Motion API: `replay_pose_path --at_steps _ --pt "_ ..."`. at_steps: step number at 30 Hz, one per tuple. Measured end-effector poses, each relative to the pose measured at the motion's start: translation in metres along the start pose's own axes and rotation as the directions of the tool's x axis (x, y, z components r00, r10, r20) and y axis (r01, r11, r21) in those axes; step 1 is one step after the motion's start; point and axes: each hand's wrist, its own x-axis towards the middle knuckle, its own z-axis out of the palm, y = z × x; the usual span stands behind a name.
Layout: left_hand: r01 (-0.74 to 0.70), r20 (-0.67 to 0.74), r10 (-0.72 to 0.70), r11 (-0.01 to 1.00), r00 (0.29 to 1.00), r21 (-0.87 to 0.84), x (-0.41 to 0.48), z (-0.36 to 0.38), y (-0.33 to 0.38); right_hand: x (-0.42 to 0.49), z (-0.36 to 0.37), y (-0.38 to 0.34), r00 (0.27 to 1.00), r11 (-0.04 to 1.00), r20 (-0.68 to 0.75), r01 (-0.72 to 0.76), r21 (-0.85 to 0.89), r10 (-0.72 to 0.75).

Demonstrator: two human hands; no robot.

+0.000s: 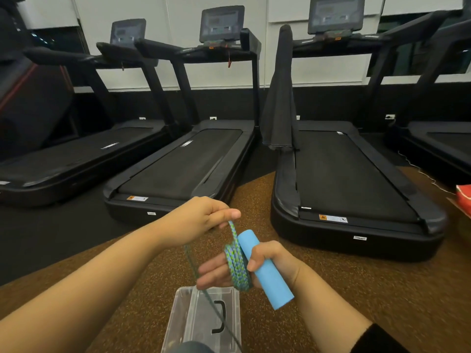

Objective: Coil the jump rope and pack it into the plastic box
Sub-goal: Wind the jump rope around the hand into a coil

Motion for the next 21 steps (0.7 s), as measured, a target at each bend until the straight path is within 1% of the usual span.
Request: replay_pose_path --at_steps 3,5,8,10,11,13,15,18,19,21 --pt "-0.002 0.029 0.005 0.997 1.0 -0.073 0.001 0.002 -0.002 -0.004 0.002 -0.001 1.0 1.0 -0.023 0.003 0.025 -0.002" --pt "0.005 0.029 -0.001 0.992 1.0 -0.129 0.002 0.004 -0.005 -0.008 0.003 -0.004 0.999 0.997 -0.017 0.04 0.066 -0.039" --pt "0.017 0.021 -0.013 0.979 1.0 -0.203 0.006 0.01 -0.01 -0.015 0.008 -0.011 0.993 0.989 0.035 0.109 0.099 -0.113" --pt "0.008 0.016 -0.004 0.967 1.0 -0.253 0.008 0.016 -0.011 -0.018 0.014 -0.015 0.976 0.981 0.118 0.172 0.095 -0.182" --pt "0.011 0.02 -0.005 0.958 1.0 -0.286 0.009 0.02 -0.01 -0.019 0.015 -0.017 0.972 0.977 0.12 0.191 0.095 -0.202" --pt "0.019 0.024 -0.011 0.931 1.0 -0.365 0.011 0.025 -0.008 -0.019 0.014 -0.02 0.972 0.965 0.071 0.213 0.155 -0.225" --pt "0.015 0.007 -0.014 0.899 1.0 -0.438 0.014 0.028 -0.006 -0.017 0.01 -0.024 0.959 0.947 0.083 0.25 0.203 -0.271" --pt "0.001 -0.003 -0.003 0.86 1.0 -0.51 0.016 0.03 -0.002 -0.02 0.013 -0.034 0.946 0.942 0.072 0.305 0.141 -0.317" --pt "0.003 -0.023 -0.017 0.853 1.0 -0.523 0.018 0.032 -0.004 -0.021 0.014 -0.037 0.938 0.94 0.094 0.323 0.111 -0.334" --pt "0.012 -0.056 -0.052 0.835 0.997 -0.551 0.021 0.031 -0.007 -0.024 0.014 -0.043 0.932 0.934 0.083 0.345 0.096 -0.353"
